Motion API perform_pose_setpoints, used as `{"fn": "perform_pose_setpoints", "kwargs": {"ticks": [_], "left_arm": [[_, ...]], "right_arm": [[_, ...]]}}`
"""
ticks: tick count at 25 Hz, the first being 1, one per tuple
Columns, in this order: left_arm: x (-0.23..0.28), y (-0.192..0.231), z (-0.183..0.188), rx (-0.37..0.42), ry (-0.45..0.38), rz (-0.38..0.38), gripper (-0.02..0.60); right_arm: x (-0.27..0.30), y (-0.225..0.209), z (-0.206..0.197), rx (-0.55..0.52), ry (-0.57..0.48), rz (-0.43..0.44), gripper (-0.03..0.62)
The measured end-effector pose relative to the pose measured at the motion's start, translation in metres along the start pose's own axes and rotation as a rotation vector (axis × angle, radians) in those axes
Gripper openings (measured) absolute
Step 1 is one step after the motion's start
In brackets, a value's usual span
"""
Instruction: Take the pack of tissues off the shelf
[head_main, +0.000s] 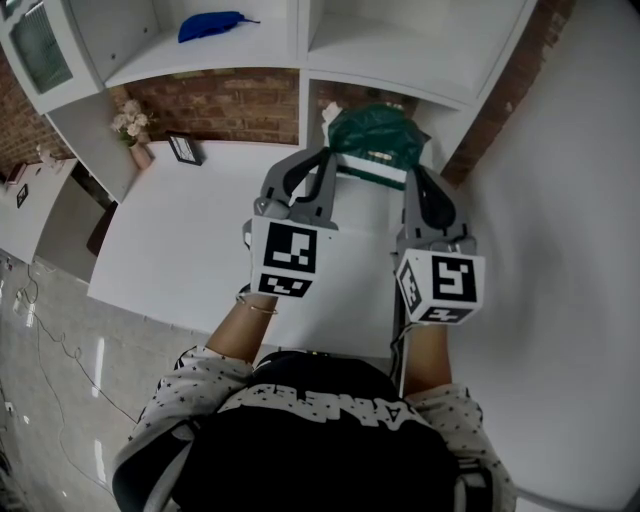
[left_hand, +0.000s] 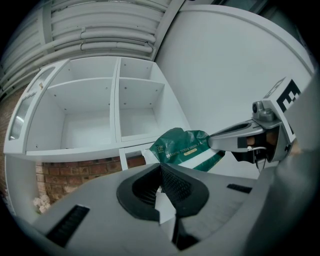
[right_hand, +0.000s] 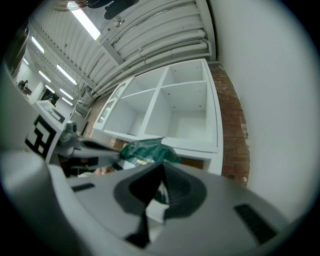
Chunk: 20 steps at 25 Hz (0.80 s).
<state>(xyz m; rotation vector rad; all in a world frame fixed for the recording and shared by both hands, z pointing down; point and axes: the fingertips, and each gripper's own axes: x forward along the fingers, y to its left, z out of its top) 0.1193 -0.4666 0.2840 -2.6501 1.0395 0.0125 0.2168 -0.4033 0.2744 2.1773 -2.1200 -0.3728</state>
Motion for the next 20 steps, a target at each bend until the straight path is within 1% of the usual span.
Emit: {"fn": "perform_pose_setpoints", "kwargs": {"ticks": [20], "left_arm": [[-0.0012,-0.0004,0.0027,0.002,-0.007,0.002,0.035]], "right_arm": [[-0.0023,0.0000,0.0020,0.002,-0.003,-0.001,0.037]]}}
